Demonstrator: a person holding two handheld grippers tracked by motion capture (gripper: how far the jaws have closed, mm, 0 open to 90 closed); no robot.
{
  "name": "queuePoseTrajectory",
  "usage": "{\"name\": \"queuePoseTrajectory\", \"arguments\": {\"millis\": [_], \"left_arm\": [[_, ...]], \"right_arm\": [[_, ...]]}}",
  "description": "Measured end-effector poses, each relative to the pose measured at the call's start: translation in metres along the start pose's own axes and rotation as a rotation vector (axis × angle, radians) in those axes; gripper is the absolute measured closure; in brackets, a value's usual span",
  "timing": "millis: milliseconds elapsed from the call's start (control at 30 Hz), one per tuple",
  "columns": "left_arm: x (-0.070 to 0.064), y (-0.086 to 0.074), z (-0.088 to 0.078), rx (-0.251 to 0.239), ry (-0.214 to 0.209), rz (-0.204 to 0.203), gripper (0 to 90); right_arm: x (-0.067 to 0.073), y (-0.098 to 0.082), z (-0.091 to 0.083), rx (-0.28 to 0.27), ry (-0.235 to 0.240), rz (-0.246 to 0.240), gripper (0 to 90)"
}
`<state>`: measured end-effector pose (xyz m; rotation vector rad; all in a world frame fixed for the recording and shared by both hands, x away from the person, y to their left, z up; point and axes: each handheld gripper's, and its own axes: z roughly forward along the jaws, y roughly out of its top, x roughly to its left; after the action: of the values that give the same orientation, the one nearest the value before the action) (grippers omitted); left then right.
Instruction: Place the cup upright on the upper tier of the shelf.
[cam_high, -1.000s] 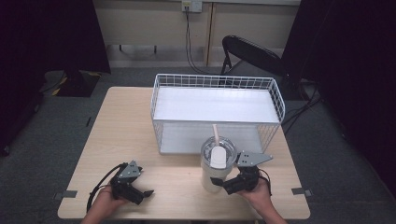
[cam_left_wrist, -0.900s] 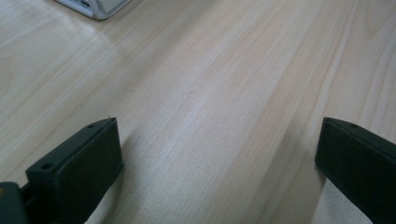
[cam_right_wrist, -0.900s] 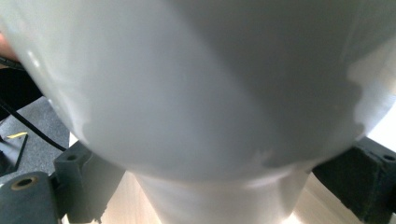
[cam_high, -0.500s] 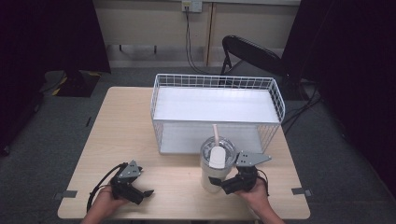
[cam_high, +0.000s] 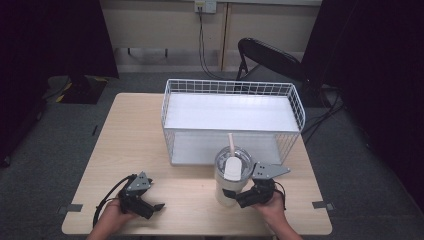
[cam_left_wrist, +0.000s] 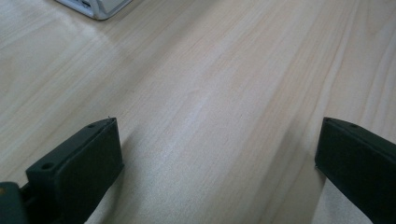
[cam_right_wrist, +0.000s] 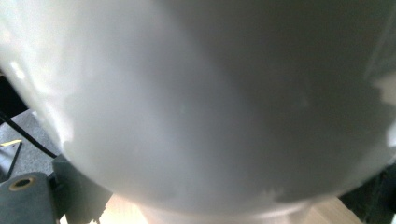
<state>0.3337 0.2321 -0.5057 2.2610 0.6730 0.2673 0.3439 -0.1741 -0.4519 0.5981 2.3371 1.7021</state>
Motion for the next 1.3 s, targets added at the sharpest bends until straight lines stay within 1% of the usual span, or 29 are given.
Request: {"name": "queuePoseTrajectory", "arguments": {"millis": [100, 133, 333, 400, 500, 633, 767, 900, 1300], "left_arm": [[0.0, 0.0, 0.0, 0.0, 0.0, 0.0, 0.0], [0.0, 0.0, 0.0, 0.0, 0.0, 0.0, 0.0], [0.0, 0.0, 0.0, 0.0, 0.0, -0.001, 0.0], [0.0, 0.0, 0.0, 0.0, 0.0, 0.0, 0.0], [0.0, 0.0, 0.0, 0.0, 0.0, 0.0, 0.0], [0.0, 0.0, 0.0, 0.0, 0.0, 0.0, 0.0], [0.0, 0.0, 0.0, 0.0, 0.0, 0.0, 0.0], [0.0, 0.0, 0.0, 0.0, 0.0, 0.0, 0.0], [0.0, 0.0, 0.0, 0.0, 0.0, 0.0, 0.0]], "right_arm": [[0.0, -0.001, 0.0, -0.02, 0.0, -0.006, 8.1], [0.002, -0.001, -0.001, -0.031, -0.015, -0.031, 8.8], [0.004, 0.0, -0.003, -0.035, -0.027, -0.042, 9.4], [0.004, 0.0, -0.003, -0.035, -0.034, -0.043, 9.5], [0.004, 0.0, -0.003, -0.033, -0.03, -0.047, 9.6], [0.003, 0.002, -0.005, -0.052, -0.019, -0.026, 9.8], [0.003, 0.007, -0.009, -0.067, -0.024, -0.036, 9.8], [0.0, 0.013, -0.015, -0.081, -0.02, -0.023, 9.8], [-0.005, 0.041, -0.029, -0.088, -0.019, -0.033, 9.8]]}}
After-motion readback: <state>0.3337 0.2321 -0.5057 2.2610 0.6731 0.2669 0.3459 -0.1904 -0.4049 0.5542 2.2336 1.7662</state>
